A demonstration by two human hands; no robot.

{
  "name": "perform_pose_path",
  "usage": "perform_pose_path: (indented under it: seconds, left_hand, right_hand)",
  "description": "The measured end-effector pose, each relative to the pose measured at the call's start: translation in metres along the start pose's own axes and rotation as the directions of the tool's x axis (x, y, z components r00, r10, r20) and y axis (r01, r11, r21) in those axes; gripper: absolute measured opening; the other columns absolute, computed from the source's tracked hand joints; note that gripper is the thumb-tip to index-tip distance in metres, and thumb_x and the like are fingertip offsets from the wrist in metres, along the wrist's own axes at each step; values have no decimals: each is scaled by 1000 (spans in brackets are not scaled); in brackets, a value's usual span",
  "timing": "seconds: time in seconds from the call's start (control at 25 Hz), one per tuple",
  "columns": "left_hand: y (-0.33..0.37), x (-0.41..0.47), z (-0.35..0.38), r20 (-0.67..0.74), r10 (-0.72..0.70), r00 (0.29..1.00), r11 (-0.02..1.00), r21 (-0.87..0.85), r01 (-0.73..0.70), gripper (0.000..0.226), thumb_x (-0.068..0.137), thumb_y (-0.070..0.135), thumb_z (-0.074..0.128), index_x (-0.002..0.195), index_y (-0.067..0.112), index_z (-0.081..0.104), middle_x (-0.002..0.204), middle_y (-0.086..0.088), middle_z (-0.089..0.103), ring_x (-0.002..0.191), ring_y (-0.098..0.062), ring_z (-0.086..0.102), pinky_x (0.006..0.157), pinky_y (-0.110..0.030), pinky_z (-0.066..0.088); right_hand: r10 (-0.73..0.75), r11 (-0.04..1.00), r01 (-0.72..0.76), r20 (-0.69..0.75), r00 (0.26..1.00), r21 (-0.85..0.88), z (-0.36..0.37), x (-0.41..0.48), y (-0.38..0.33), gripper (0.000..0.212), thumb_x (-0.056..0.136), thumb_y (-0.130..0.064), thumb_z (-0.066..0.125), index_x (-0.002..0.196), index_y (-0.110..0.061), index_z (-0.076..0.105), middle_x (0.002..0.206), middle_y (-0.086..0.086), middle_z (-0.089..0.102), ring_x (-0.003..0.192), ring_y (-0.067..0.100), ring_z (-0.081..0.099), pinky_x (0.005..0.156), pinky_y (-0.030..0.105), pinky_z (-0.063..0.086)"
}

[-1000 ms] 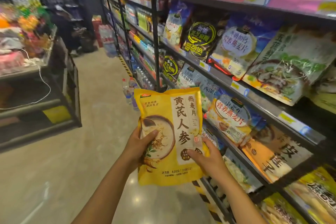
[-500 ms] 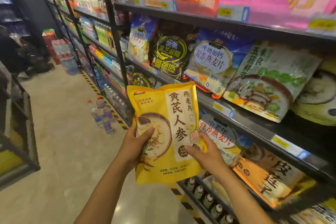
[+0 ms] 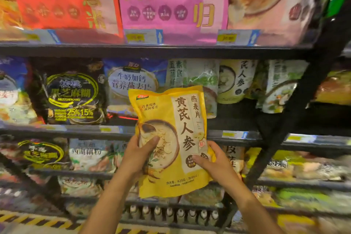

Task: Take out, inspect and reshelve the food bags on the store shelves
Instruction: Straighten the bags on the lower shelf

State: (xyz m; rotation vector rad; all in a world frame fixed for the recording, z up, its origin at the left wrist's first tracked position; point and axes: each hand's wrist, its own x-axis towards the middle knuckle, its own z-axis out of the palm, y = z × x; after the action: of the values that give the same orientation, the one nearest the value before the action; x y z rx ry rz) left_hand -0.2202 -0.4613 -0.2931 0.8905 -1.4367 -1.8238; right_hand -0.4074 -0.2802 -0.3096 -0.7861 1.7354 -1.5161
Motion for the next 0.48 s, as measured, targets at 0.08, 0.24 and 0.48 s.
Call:
perform_pose_path:
  seconds: [0.08,0.24,0.48]
  left_hand:
    - [6,21,25,82,-3,997,1000,2,2,57,79,38,88,130,25,66,121,-3,78,108,-24,76,96,-49,59]
    - [18,62,81,202,35,979,999,25,-41,50,82,37,86,127,26,68,119,-1,78,110,-23,75,102,-54,56]
    - [33,111,150,269,58,961,993,83,-83,79,66,59,89,135,31,62,132,5,72,121,-20,69,109,-54,51]
  right_hand:
    - [-8,1000,9,-91,996,14,-19,0,-5,49,82,-24,86,124,-33,62,113,-9,79,101,10,76,77,25,62]
    - [-34,999,38,-229,973,13,-60,12,-16,57,78,-30,86,130,-27,62,114,-6,79,100,11,77,76,26,62]
    - [-150,987,119,-385,911,-104,-113,48,-30,47,87,-28,81,129,-30,60,116,-13,73,94,-7,71,69,13,57]
